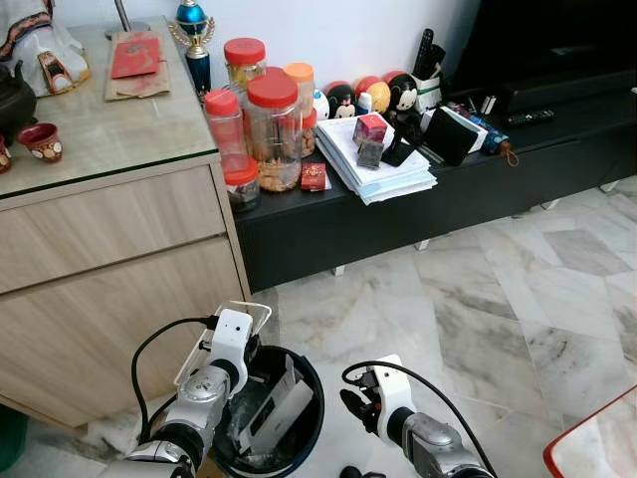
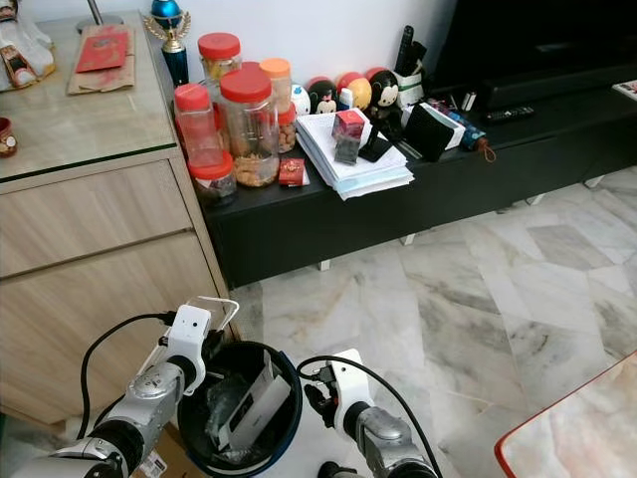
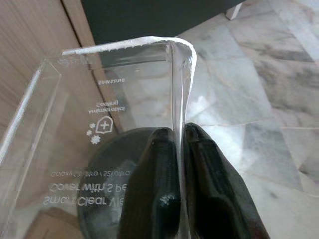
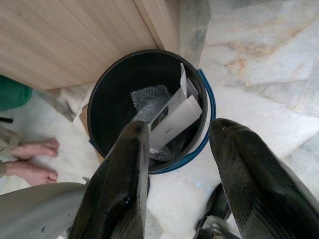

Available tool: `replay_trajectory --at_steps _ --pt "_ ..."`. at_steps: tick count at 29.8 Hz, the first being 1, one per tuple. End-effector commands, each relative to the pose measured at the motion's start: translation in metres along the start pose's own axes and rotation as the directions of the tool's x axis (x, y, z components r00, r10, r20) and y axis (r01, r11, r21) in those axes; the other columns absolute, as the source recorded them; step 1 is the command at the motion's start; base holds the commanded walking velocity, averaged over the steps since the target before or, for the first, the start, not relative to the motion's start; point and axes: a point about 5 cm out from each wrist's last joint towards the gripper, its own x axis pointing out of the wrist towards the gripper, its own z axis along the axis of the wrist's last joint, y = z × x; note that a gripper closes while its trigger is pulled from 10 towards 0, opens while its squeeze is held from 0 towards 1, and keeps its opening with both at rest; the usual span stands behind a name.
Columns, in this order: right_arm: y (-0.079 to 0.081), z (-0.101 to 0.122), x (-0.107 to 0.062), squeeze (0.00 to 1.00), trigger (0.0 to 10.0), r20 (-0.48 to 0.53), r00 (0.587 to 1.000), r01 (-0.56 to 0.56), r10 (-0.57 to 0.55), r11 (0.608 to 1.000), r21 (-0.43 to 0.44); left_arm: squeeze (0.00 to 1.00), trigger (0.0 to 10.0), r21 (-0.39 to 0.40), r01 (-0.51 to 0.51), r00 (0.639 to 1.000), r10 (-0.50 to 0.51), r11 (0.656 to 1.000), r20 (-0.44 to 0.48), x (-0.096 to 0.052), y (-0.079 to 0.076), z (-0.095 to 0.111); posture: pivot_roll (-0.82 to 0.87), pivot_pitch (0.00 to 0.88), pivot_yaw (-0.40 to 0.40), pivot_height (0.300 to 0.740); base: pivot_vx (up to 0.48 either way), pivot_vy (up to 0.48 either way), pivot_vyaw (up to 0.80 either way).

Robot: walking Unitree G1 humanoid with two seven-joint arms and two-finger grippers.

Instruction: Picking trash to rubbish bin

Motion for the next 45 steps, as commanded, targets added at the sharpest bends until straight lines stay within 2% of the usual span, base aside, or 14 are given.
replay_trajectory --at_steps 1,12,18,19,23,26,27,29,30,33,34,37,41,45 --pt "0.001 -0.005 -0.001 0.00 10.0 -0.005 1.000 -0.002 0.002 1.000 0.012 1.00 10.0 -0.021 0.020 1.000 -0.020 1.000 -0.020 -0.003 -0.002 -0.008 0.10 0.159 -0.045 0.740 0.000 0.000 0.00" --pt "0.000 -0.007 -0.002 0.00 10.0 -0.009 1.000 0.006 -0.006 1.000 0.013 1.00 10.0 -0.037 0.038 0.999 -0.039 0.999 -0.017 -0.004 -0.001 -0.009 0.10 0.162 -0.049 0.740 0.000 0.000 0.00" --pt "0.000 -0.007 -0.002 0.00 10.0 -0.007 1.000 0.015 -0.015 1.000 0.008 1.00 10.0 -0.025 0.002 1.000 -0.003 1.000 -0.029 -0.006 0.004 -0.012 0.10 0.164 -0.047 0.740 0.000 0.000 0.00" --pt "-0.001 -0.008 -0.002 0.00 10.0 -0.008 1.000 0.030 -0.030 1.000 0.008 0.00 10.0 -0.018 -0.034 0.998 0.033 0.999 -0.044 -0.008 0.008 -0.016 0.10 0.164 -0.047 0.740 0.000 0.000 0.00" --pt "-0.005 -0.013 -0.005 0.00 10.0 -0.025 0.996 0.082 -0.081 0.997 0.009 0.00 10.0 -0.009 -0.153 0.985 0.152 0.988 -0.087 -0.018 0.025 -0.030 0.11 0.165 -0.046 0.740 0.000 0.000 0.00" --pt "-0.010 -0.023 -0.009 0.00 10.0 -0.055 0.990 0.135 -0.133 0.990 0.030 0.00 10.0 0.002 -0.319 0.935 0.315 0.948 -0.161 -0.036 0.047 -0.052 0.11 0.166 -0.046 0.740 0.000 0.000 0.00" --pt "-0.012 -0.030 -0.012 0.00 10.0 -0.077 0.985 0.157 -0.154 0.987 0.033 0.00 10.0 0.012 -0.380 0.900 0.373 0.925 -0.224 -0.048 0.055 -0.068 0.11 0.165 -0.044 0.740 0.000 0.000 0.00" --pt "-0.013 -0.036 -0.014 0.00 10.0 -0.099 0.980 0.175 -0.170 0.984 0.037 0.00 10.0 0.033 -0.425 0.858 0.414 0.905 -0.303 -0.062 0.060 -0.087 0.11 0.164 -0.044 0.740 0.000 0.000 0.00" --pt "-0.013 -0.036 -0.014 0.00 10.0 -0.099 0.980 0.175 -0.170 0.984 0.037 0.00 10.0 0.033 -0.425 0.858 0.414 0.905 -0.303 -0.062 0.060 -0.087 0.11 0.164 -0.044 0.740 0.000 0.000 0.00" --pt "-0.018 -0.049 -0.020 0.00 10.0 -0.142 0.964 0.233 -0.226 0.972 0.034 0.00 10.0 0.038 -0.486 0.787 0.456 0.873 -0.415 -0.091 0.061 -0.122 0.11 0.163 -0.042 0.740 0.000 0.000 0.00" --pt "-0.018 -0.049 -0.020 0.00 10.0 -0.142 0.964 0.233 -0.226 0.972 0.034 0.00 10.0 0.038 -0.486 0.787 0.456 0.873 -0.415 -0.091 0.061 -0.122 0.11 0.163 -0.042 0.740 0.000 0.000 0.00" --pt "-0.022 -0.063 -0.028 0.00 10.0 -0.186 0.946 0.275 -0.266 0.961 0.029 0.00 10.0 0.031 -0.513 0.745 0.463 0.858 -0.481 -0.108 0.055 -0.144 0.11 0.162 -0.044 0.740 0.000 0.000 0.00" --pt "-0.024 -0.071 -0.032 0.00 10.0 -0.212 0.932 0.305 -0.295 0.952 0.016 0.00 10.0 0.025 -0.522 0.726 0.459 0.853 -0.511 -0.115 0.052 -0.152 0.11 0.155 -0.044 0.740 0.000 0.000 0.00" --pt "-0.025 -0.073 -0.033 0.00 10.0 -0.225 0.927 0.311 -0.301 0.950 0.007 0.00 10.0 0.026 -0.514 0.731 0.454 0.857 -0.509 -0.113 0.051 -0.150 0.12 0.145 -0.040 0.740 0.000 0.000 0.00"
